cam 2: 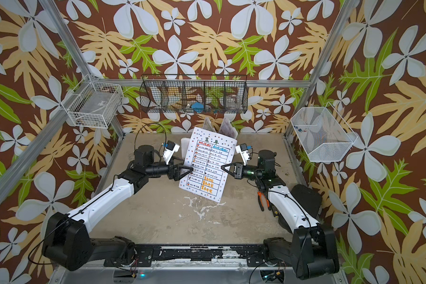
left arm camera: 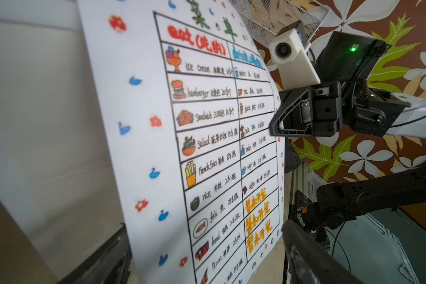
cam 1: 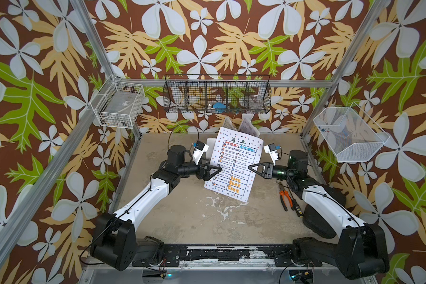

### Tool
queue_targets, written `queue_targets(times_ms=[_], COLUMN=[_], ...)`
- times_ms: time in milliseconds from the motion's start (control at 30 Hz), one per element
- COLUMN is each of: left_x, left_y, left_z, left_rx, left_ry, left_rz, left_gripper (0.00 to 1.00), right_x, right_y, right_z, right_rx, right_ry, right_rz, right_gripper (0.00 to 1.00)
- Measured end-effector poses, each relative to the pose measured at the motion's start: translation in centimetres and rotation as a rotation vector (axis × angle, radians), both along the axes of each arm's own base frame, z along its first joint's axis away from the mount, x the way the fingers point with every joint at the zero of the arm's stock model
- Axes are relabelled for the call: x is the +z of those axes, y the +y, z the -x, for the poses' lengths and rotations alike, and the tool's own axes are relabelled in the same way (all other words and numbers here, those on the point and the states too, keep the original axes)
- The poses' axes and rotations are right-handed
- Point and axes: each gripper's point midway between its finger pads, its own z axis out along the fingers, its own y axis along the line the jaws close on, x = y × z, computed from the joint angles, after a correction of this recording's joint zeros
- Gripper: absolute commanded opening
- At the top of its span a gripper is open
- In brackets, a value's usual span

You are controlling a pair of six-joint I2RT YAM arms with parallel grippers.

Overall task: Insert the menus into the narrow rack
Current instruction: Pick up the menu from the center of the board.

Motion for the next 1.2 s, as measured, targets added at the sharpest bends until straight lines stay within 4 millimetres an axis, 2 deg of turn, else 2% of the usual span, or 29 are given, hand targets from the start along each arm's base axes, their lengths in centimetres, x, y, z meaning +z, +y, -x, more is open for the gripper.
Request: queue_targets(times_ms=[133, 600, 967, 1200], left_x=[-1.9, -4.0, -6.3, -7.6], left_y=[0.5, 0.4, 0.4, 0.2], left_z=[-0.1, -1.3, -1.9, -2.1], left_rx=[0.02, 0.068, 0.107, 0.11], left_ry=[0.047, 0.124, 0.194, 0.243], left_rz=[0.0, 0.033, 0.061, 0.058], left_gripper=[1.0, 1.0, 1.0, 1.0], right_x=[-1.6, -3.3, -3.9, -3.0], right_y=[0.0, -0.3, -0.4, -0.3], right_z=[0.4, -0.4, -0.6, -0.5], right_rx=[0.012, -0.023, -0.032, -0.02], right_ry=[0.049, 0.077, 0.076, 0.048], right_rz=[-0.021, -0.028, -0.07, -0.1], right_gripper=[0.01, 0.03, 0.02, 0.0])
